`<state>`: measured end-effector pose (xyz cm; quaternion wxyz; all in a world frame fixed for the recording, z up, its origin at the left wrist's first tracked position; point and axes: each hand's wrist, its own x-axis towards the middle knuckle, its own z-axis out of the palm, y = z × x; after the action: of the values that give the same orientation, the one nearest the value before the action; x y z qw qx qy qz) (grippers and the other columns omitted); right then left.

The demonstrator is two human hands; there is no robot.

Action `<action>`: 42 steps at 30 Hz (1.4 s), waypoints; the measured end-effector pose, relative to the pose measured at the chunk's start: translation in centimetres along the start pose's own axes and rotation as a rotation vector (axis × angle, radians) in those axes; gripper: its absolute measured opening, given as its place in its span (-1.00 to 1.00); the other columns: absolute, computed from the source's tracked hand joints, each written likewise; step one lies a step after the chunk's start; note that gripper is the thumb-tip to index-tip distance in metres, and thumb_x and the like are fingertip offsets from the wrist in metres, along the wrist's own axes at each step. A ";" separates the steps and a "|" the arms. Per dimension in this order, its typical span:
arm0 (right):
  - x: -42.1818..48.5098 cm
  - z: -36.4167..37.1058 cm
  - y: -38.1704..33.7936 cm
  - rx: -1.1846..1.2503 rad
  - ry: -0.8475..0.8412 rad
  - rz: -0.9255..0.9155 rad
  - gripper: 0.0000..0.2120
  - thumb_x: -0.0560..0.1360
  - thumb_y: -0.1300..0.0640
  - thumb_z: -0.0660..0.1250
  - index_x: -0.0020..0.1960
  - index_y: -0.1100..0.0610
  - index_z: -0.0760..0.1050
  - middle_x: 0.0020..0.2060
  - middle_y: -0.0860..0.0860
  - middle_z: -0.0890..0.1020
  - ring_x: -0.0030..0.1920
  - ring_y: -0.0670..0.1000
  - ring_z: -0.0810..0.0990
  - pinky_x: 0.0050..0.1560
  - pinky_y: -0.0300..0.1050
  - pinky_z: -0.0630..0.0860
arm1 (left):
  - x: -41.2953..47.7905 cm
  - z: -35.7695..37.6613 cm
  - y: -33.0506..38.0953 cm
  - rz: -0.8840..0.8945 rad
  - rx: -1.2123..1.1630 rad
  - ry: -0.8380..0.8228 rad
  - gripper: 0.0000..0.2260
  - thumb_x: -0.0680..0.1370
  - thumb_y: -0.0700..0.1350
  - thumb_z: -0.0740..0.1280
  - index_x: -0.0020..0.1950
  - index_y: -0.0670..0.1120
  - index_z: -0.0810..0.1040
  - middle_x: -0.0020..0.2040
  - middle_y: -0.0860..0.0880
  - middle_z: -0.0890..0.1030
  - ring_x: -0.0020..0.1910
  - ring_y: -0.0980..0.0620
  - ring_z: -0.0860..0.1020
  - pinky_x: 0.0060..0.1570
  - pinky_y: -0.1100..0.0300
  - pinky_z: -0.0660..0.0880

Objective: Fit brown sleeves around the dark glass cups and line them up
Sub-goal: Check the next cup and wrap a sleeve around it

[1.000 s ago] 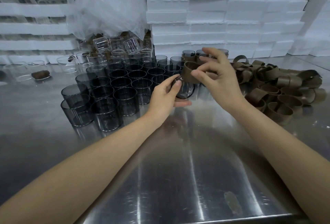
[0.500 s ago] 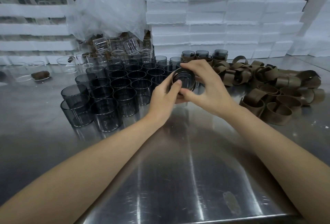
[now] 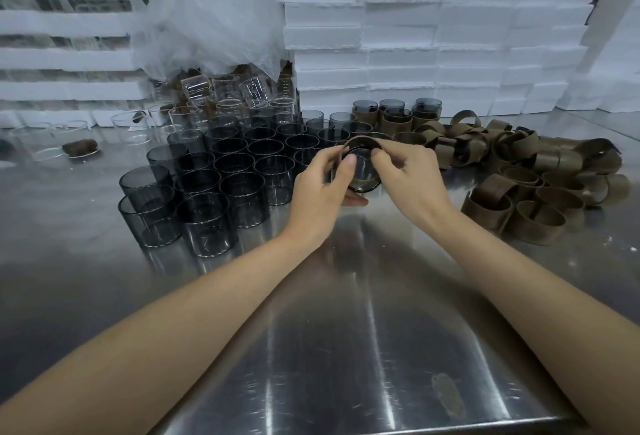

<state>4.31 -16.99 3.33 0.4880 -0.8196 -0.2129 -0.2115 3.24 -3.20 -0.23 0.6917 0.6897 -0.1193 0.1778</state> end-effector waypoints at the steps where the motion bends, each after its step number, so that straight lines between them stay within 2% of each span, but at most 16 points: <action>1: 0.0 0.2 0.0 0.019 0.028 0.015 -0.72 0.56 0.21 0.19 0.00 0.03 0.68 -0.24 0.06 0.70 -0.21 0.00 0.58 -0.15 -0.16 0.47 | -0.1 0.0 0.2 0.000 -0.002 0.004 -0.79 0.64 -0.04 0.25 0.23 -0.08 0.49 -0.04 0.00 0.62 -0.32 -0.10 0.68 -0.29 0.14 0.62; 5: -0.4 1.0 -0.2 0.022 0.077 0.038 -0.67 0.58 0.17 0.17 -0.29 -0.03 0.57 -0.41 0.13 0.57 -0.37 -0.09 0.40 -0.33 -0.18 0.33 | -0.5 0.0 0.6 0.057 0.133 -0.015 -0.78 0.64 0.05 0.21 0.18 -0.04 0.48 -0.14 -0.01 0.65 -0.33 0.01 0.67 -0.31 0.29 0.55; 8: -0.7 1.1 -0.3 0.011 0.111 0.025 -0.61 0.59 0.18 0.17 -0.34 -0.15 0.45 -0.47 0.11 0.53 -0.44 -0.13 0.34 -0.39 -0.25 0.29 | -0.7 0.1 0.6 0.102 0.223 -0.051 -0.77 0.61 0.04 0.29 0.23 0.01 0.44 -0.12 -0.08 0.66 -0.31 0.11 0.66 -0.24 0.35 0.53; 14: -0.8 1.0 -0.5 0.036 0.149 0.039 -0.74 0.61 0.20 0.16 -0.22 0.04 0.49 -0.52 0.04 0.44 -0.49 -0.14 0.29 -0.42 -0.36 0.24 | -0.7 0.3 0.6 0.076 0.134 -0.030 -0.67 0.56 -0.01 0.38 0.30 -0.02 0.46 -0.06 -0.21 0.65 -0.29 0.09 0.66 -0.16 0.32 0.54; 17: -0.7 1.1 -0.4 0.047 0.165 0.088 -0.72 0.60 0.16 0.17 0.08 0.21 0.64 -0.48 0.10 0.51 -0.47 -0.16 0.30 -0.41 -0.36 0.25 | -0.6 0.4 0.5 0.058 0.117 0.000 -0.57 0.50 0.05 0.39 0.32 -0.06 0.47 -0.11 -0.08 0.67 -0.25 0.04 0.66 -0.08 0.14 0.59; 21: -0.7 1.4 -0.5 0.078 0.210 0.134 -0.68 0.58 0.15 0.20 0.28 0.10 0.57 -0.58 -0.18 0.43 -0.52 -0.18 0.32 -0.43 -0.42 0.26 | -0.4 0.3 0.5 0.024 0.093 0.032 -0.51 0.47 0.05 0.35 0.36 -0.09 0.48 -0.01 0.00 0.66 -0.17 0.01 0.62 0.02 0.08 0.58; 24: -1.0 1.3 -1.1 0.089 0.194 0.129 -0.71 0.56 0.09 0.23 0.22 0.03 0.62 -0.36 -0.16 0.65 -0.34 -0.15 0.56 -0.24 -0.31 0.48 | -0.2 0.3 0.5 0.018 0.133 0.024 -0.56 0.49 0.04 0.28 0.35 -0.06 0.51 -0.03 -0.09 0.65 -0.13 0.04 0.61 0.06 0.04 0.55; 26: -1.2 1.4 -1.3 0.125 0.179 0.112 -0.77 0.54 0.07 0.25 0.06 -0.03 0.68 -0.34 -0.12 0.67 -0.32 -0.13 0.55 -0.22 -0.27 0.48 | 0.0 0.1 0.5 0.005 0.154 0.024 -0.64 0.50 0.04 0.23 0.27 0.02 0.55 -0.08 0.08 0.65 -0.09 0.14 0.60 0.03 0.14 0.53; 28: -1.3 1.7 -1.2 0.156 0.166 0.095 -0.82 0.51 0.07 0.29 -0.04 -0.02 0.68 -0.45 -0.18 0.58 -0.40 -0.19 0.43 -0.34 -0.38 0.35 | 0.3 -0.3 0.5 -0.005 0.184 0.041 -0.79 0.48 0.04 0.22 0.05 0.12 0.57 -0.26 0.22 0.60 -0.23 0.25 0.52 -0.13 0.27 0.45; 30: -1.2 1.9 -0.8 0.179 0.131 0.112 -0.83 0.48 0.02 0.31 -0.08 0.00 0.67 -0.50 -0.19 0.51 -0.42 -0.21 0.39 -0.32 -0.38 0.32 | 0.5 -0.7 0.4 -0.020 0.197 0.059 -0.90 0.49 0.00 0.23 -0.10 0.11 0.54 -0.37 0.21 0.55 -0.32 0.26 0.46 -0.22 0.33 0.38; 32: -1.1 1.8 -0.5 0.157 0.087 0.127 -0.75 0.43 -0.10 0.29 -0.10 0.02 0.66 -0.49 -0.13 0.49 -0.39 -0.16 0.36 -0.27 -0.24 0.35 | 0.6 -0.9 0.1 -0.020 0.220 0.068 -0.86 0.56 -0.11 0.24 -0.16 0.06 0.53 -0.40 0.20 0.53 -0.36 0.28 0.45 -0.27 0.37 0.35; 34: -1.0 1.7 -0.2 0.117 0.048 0.136 -0.65 0.39 -0.17 0.24 -0.01 -0.01 0.64 -0.41 -0.12 0.57 -0.31 -0.10 0.46 -0.16 -0.18 0.43 | 0.6 -0.8 -0.1 -0.029 0.251 0.070 -0.84 0.59 -0.17 0.23 -0.14 -0.02 0.55 -0.36 0.15 0.54 -0.35 0.28 0.45 -0.28 0.39 0.35; 36: -1.0 1.6 0.1 0.067 0.030 0.146 -0.52 0.42 -0.16 0.23 0.32 -0.11 0.50 -0.27 -0.06 0.66 -0.16 -0.09 0.58 -0.03 -0.22 0.48 | 0.4 -0.6 0.1 -0.029 0.267 0.051 -0.86 0.58 -0.15 0.23 -0.05 -0.06 0.59 -0.23 0.03 0.61 -0.26 0.24 0.49 -0.23 0.41 0.39; 38: -1.0 1.6 0.3 0.001 0.022 0.108 -0.51 0.49 -0.09 0.17 0.42 -0.15 0.39 -0.32 -0.07 0.66 -0.27 -0.18 0.57 -0.16 -0.40 0.44 | 0.1 -0.4 0.3 -0.020 0.258 0.020 -0.83 0.51 -0.06 0.21 -0.02 0.03 0.59 -0.14 -0.06 0.65 -0.18 0.16 0.51 -0.14 0.34 0.42; 40: -1.0 1.5 0.1 -0.037 0.015 0.047 -0.62 0.51 -0.02 0.09 0.21 -0.13 0.57 -0.43 -0.17 0.60 -0.36 -0.18 0.52 -0.29 -0.43 0.37 | 0.0 -0.4 0.6 -0.020 0.253 0.003 -0.81 0.44 -0.02 0.19 -0.07 0.16 0.56 -0.17 0.00 0.64 -0.18 0.15 0.51 -0.13 0.32 0.43; 42: -0.9 1.5 0.0 -0.018 0.015 0.056 -0.68 0.49 -0.02 0.07 -0.06 -0.22 0.60 -0.44 -0.13 0.60 -0.33 -0.09 0.54 -0.24 -0.31 0.45 | -0.1 -0.5 0.6 -0.014 0.251 -0.019 -0.81 0.45 -0.01 0.19 -0.06 0.21 0.54 -0.22 0.08 0.60 -0.20 0.16 0.49 -0.17 0.35 0.41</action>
<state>3.73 -15.79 2.18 0.4879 -0.8280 -0.1844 -0.2057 2.87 -2.72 0.27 0.6001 0.7732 -0.0980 0.1799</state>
